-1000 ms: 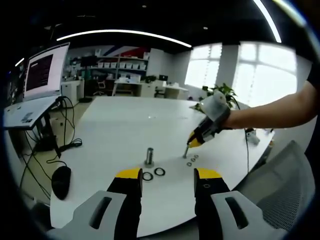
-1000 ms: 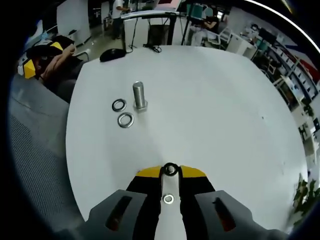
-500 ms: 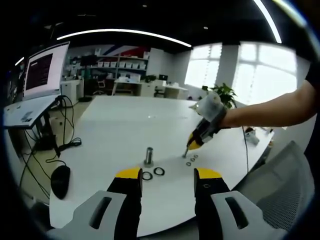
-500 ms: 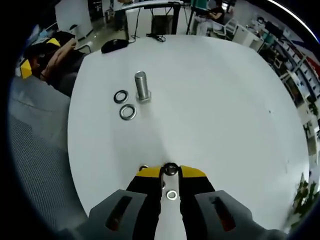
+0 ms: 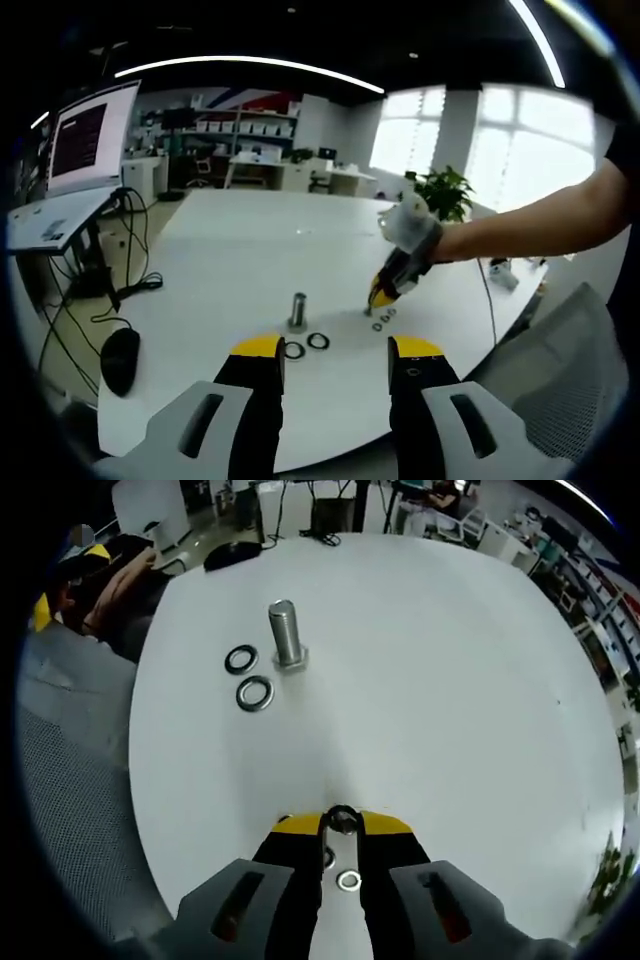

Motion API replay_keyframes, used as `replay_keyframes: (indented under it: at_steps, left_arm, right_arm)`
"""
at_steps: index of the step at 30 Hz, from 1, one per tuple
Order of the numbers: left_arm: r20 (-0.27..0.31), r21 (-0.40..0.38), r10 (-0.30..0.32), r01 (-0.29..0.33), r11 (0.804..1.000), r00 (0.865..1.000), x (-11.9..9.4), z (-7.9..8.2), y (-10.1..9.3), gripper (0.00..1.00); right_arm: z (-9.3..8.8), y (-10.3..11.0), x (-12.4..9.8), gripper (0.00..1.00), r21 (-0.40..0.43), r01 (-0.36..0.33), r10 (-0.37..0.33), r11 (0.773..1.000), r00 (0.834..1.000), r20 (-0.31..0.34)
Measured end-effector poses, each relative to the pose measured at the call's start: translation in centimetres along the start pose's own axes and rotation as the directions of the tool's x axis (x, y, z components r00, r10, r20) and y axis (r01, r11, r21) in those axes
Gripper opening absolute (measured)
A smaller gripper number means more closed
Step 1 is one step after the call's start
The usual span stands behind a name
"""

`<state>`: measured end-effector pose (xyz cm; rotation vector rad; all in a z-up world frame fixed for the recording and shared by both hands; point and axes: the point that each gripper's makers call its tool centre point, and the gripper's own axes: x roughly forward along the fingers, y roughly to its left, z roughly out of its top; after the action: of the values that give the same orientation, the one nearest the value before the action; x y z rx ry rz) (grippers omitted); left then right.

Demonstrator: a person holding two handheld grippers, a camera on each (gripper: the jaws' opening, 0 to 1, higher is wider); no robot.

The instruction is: Place the washer onto the threaded stud by aligning its center hole with the stud, sliding it down to the base, and recovering from edge contact or off-axis alignment until the washer reaches the visible bottom stop.

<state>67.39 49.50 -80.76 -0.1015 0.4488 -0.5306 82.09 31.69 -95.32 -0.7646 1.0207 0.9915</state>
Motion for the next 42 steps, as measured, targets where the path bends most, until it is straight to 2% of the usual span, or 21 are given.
replay_keyframes:
  at_steps: [18,20,22,26,29,42]
  left_arm:
    - [-0.013,-0.003,-0.006,0.006,1.000,1.000,0.1,-0.2,0.0,0.39]
    - [0.007,-0.015,-0.005,0.005,1.000,1.000,0.0,0.1,0.0,0.39]
    - [0.013,-0.020,-0.003,0.003,1.000,1.000,0.0,0.2,0.1,0.39]
    - [-0.013,-0.006,-0.002,0.002,1.000,1.000,0.2,-0.2,0.1,0.39]
    - [-0.014,-0.008,-0.003,0.003,1.000,1.000,0.2,-0.2,0.1,0.39]
    - [-0.018,-0.004,0.006,-0.006,1.000,1.000,0.1,-0.3,0.2,0.39]
  right_arm:
    - [-0.4,0.0,1.5,0.14,0.005,-0.041,0.041,0.999,0.999,-0.027]
    - [-0.3,0.1,1.5,0.14,0.004,-0.046,0.046,0.999,0.999,-0.019]
    - [-0.3,0.2,1.5,0.16,0.006,-0.050,0.050,0.999,0.999,-0.014]
    - [-0.6,-0.1,1.2,0.26,-0.004,-0.032,0.032,0.999,0.999,-0.012]
    - [-0.7,0.1,0.6,0.26,0.005,-0.044,0.044,0.999,0.999,0.004]
    - [-3.2,-0.9,-0.6,0.25,0.044,-0.024,0.024,0.999,1.000,0.011]
